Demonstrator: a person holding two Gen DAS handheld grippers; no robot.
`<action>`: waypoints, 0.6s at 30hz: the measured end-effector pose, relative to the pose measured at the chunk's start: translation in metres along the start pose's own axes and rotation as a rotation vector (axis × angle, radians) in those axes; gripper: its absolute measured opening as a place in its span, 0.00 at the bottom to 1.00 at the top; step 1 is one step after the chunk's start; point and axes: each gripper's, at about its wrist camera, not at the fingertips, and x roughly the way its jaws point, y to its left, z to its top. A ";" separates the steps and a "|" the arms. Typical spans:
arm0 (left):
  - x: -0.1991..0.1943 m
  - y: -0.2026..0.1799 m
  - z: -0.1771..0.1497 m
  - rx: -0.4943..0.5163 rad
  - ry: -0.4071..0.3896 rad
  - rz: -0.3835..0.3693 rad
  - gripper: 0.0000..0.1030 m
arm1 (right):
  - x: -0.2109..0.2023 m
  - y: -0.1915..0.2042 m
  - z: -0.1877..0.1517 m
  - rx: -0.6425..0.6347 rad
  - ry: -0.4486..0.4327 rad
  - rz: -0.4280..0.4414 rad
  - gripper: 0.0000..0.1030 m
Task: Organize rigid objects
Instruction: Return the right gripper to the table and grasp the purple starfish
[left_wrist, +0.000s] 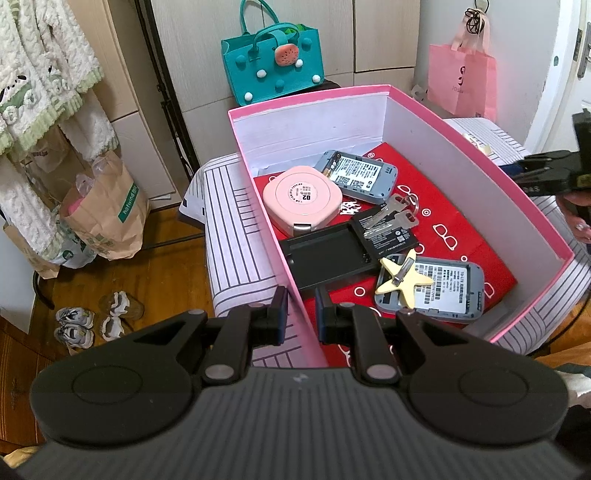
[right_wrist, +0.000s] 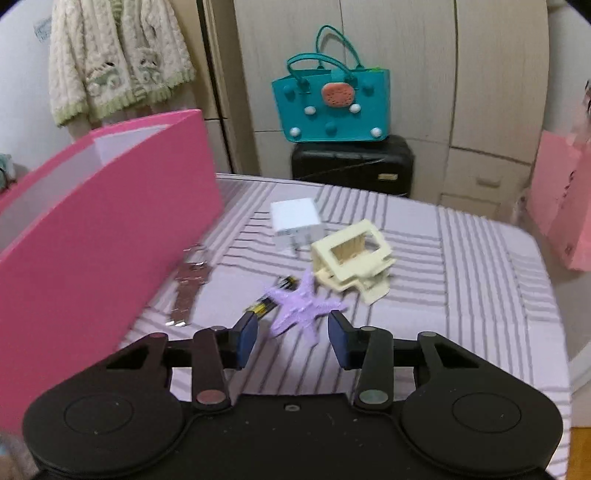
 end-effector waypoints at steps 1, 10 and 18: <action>0.000 0.000 0.000 0.001 0.001 -0.001 0.14 | 0.002 -0.002 -0.001 0.007 -0.005 -0.002 0.47; 0.000 -0.001 0.000 0.004 0.002 -0.001 0.14 | 0.007 0.007 -0.004 -0.031 -0.081 -0.034 0.31; 0.000 -0.001 0.000 -0.003 0.001 -0.005 0.14 | -0.001 0.012 -0.005 0.002 -0.060 -0.088 0.31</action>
